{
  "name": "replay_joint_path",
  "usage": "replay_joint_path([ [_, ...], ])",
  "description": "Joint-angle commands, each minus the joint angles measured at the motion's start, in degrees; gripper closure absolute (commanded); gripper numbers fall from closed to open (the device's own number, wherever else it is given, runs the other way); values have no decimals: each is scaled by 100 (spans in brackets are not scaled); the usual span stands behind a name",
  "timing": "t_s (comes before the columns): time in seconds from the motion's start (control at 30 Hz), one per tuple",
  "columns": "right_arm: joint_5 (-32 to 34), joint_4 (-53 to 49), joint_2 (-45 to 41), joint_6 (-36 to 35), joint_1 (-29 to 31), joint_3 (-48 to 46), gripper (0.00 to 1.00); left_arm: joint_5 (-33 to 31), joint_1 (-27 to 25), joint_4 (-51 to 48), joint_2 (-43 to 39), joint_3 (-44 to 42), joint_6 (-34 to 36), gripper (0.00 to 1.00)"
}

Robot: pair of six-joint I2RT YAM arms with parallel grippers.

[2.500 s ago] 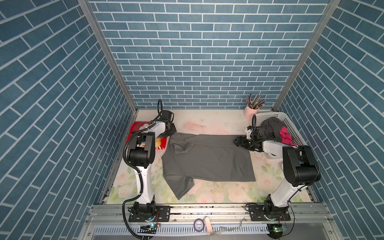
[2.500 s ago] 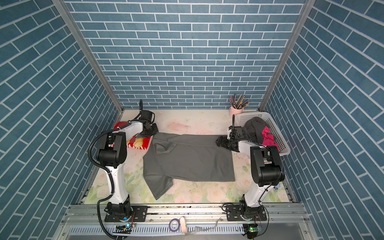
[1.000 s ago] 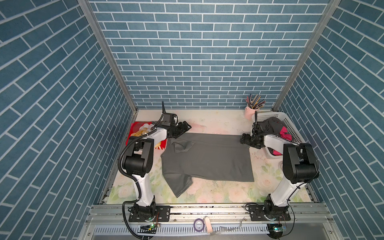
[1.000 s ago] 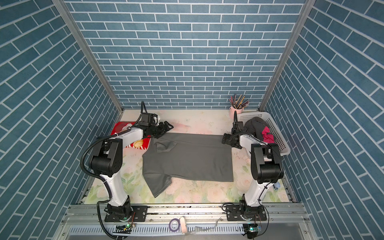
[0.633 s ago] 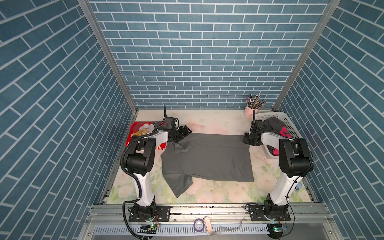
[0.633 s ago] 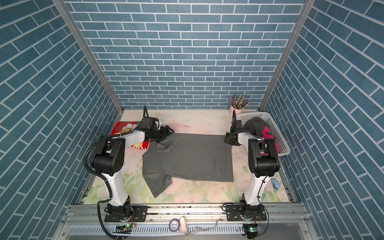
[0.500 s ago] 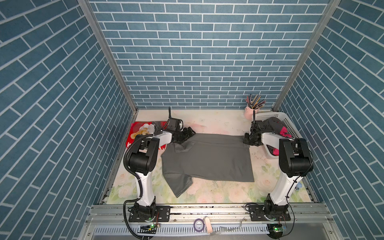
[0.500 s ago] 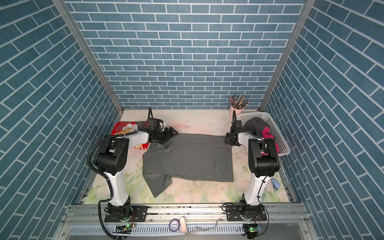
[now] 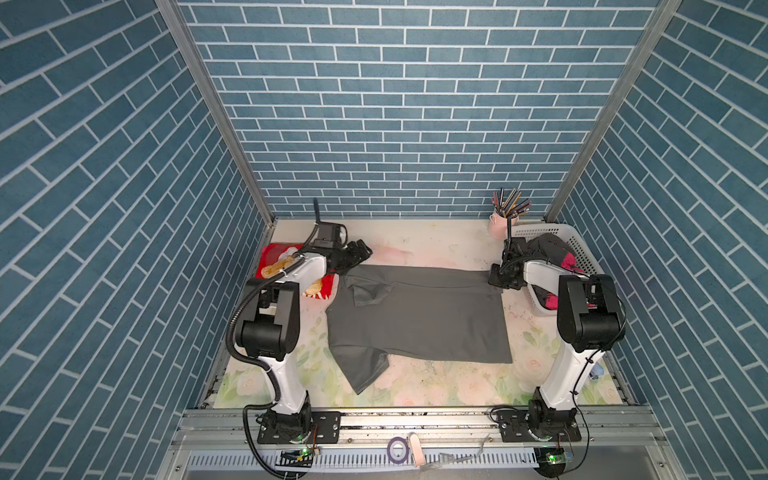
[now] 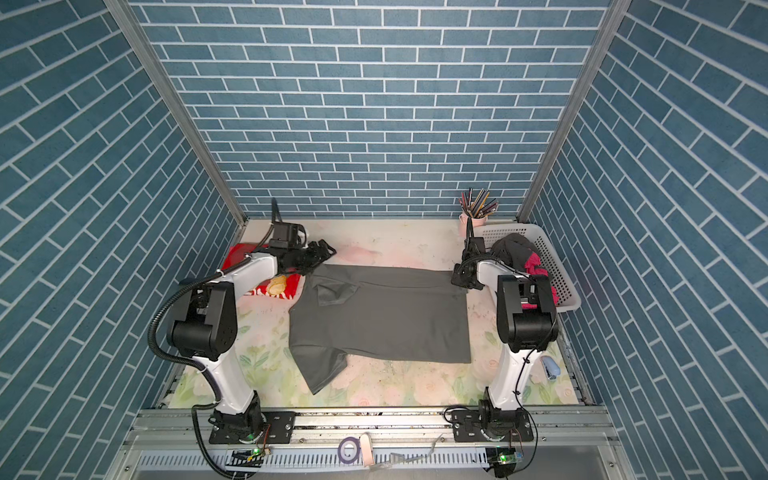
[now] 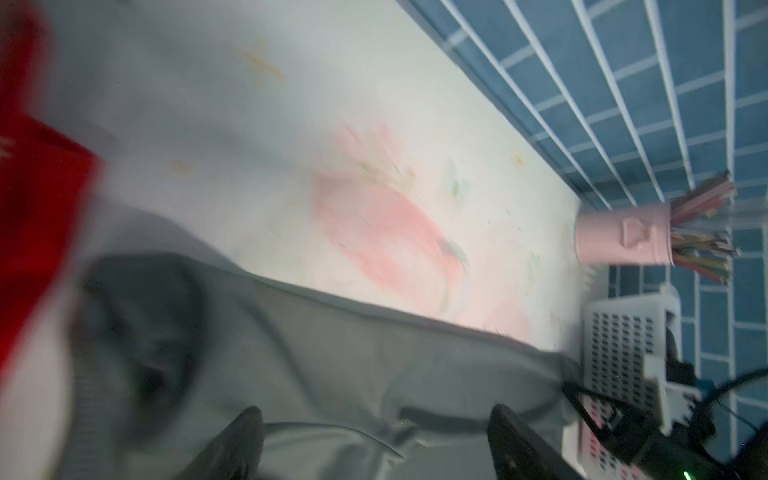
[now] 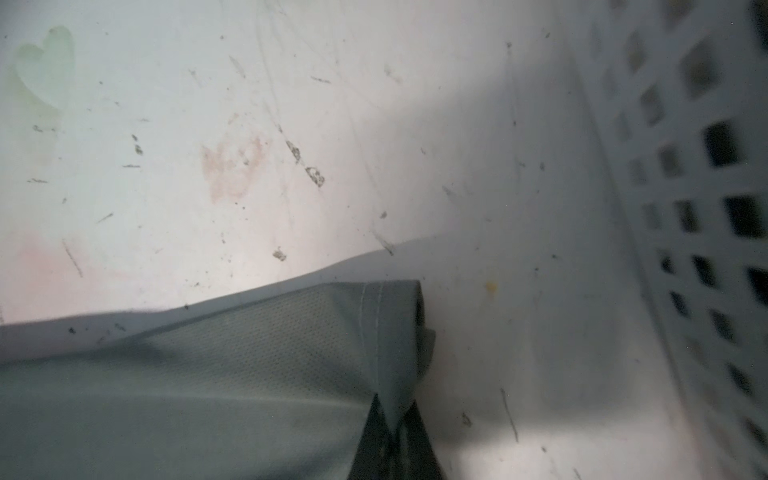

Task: Fold and stack the t-shirts

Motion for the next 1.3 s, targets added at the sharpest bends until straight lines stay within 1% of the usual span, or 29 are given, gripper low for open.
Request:
replay_joint_path([
  [0.0, 165, -69, 18, -134, -75, 154, 95, -511, 77, -466, 225, 66, 302, 16],
  [0.1, 77, -42, 1, -134, -73, 110, 95, -774, 77, -494, 390, 222, 305, 22],
  [0.13, 66, -34, -2, -140, -75, 94, 95, -769, 76, -518, 448, 274, 288, 24],
  [0.2, 81, -25, -7, -156, -73, 58, 95, -635, 65, -486, 545, 286, 236, 32],
  [0.37, 54, 70, -5, -138, -75, -51, 95, -586, 33, -400, 587, 120, 208, 37],
  [0.5, -37, 116, 26, -109, -74, -75, 95, -591, 42, -414, 809, 287, 228, 43],
  [0.6, -49, 116, 19, -107, -72, -84, 95, -664, 42, -365, 991, 458, 215, 54],
  [0.73, -62, 132, -43, -98, -75, -126, 95, -644, 77, -438, 1274, 716, 192, 57],
  [0.8, -70, 137, -71, -98, -75, -159, 95, -700, 78, -392, 1302, 750, 173, 59],
  [0.87, -75, 151, -67, -105, -75, -180, 95, -790, 93, -389, 1314, 787, 172, 63],
  [0.93, -99, 160, -64, -112, -75, -189, 95, -867, 127, -376, 1320, 809, 181, 64],
  [1.07, -119, 184, -59, -110, -75, -198, 95, -873, 256, -269, 1420, 833, 164, 69],
  [1.17, -144, 195, -55, -100, -74, -198, 95, -845, 323, -281, 1535, 943, 167, 75],
  [1.27, -193, 213, -46, -90, -73, -203, 95, -880, 360, -230, 1535, 979, 139, 77],
])
